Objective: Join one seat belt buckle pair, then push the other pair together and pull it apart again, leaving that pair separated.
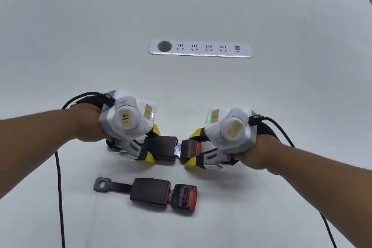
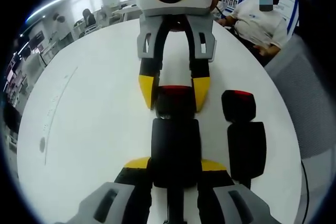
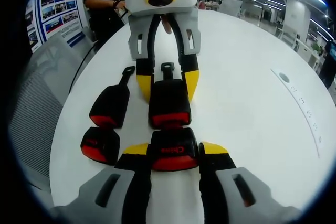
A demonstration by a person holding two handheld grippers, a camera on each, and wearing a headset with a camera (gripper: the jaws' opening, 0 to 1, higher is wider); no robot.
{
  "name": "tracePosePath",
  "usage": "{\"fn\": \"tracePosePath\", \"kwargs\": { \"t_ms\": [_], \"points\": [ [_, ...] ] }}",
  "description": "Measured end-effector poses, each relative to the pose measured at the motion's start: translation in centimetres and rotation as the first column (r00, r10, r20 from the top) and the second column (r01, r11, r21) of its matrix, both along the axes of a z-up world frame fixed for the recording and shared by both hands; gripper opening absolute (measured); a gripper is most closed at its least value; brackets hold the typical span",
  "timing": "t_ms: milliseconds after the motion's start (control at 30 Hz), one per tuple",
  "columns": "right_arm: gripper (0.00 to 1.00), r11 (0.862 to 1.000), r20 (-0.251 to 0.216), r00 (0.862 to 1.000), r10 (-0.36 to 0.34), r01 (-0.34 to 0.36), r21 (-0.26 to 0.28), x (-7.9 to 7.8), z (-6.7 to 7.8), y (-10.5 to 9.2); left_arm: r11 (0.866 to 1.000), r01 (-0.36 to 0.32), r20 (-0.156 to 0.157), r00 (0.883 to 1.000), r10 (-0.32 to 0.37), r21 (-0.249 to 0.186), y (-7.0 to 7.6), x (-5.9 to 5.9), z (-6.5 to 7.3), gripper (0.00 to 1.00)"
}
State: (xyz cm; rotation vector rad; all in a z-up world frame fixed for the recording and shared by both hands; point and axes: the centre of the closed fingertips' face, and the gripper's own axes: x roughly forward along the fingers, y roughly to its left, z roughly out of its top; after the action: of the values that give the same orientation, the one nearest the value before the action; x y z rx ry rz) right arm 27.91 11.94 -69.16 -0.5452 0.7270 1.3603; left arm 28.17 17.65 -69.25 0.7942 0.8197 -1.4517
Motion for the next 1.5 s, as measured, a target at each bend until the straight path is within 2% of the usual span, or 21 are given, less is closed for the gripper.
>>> {"fn": "tracePosePath", "kwargs": {
  "t_ms": [767, 1200, 1500],
  "points": [
    [0.34, 1.000, -0.007, 1.000, 0.007, -0.007, 0.002, -0.1, 0.0, -1.8, 1.000, -0.019, -0.006, 1.000, 0.019, -0.010, -0.1, 0.0, 0.2, 0.33],
    [0.34, 1.000, -0.008, 1.000, 0.008, -0.008, 0.005, -0.4, -0.1, -4.3, 1.000, -0.026, -0.008, 1.000, 0.026, -0.015, -0.1, 0.0, 0.2, 0.33],
    [0.34, 1.000, -0.011, 1.000, -0.004, 0.004, 0.003, -0.8, 0.1, -7.3, 0.999, -0.026, -0.008, 1.000, 0.025, -0.022, 0.0, 0.1, -0.1, 0.33]
  ]
}}
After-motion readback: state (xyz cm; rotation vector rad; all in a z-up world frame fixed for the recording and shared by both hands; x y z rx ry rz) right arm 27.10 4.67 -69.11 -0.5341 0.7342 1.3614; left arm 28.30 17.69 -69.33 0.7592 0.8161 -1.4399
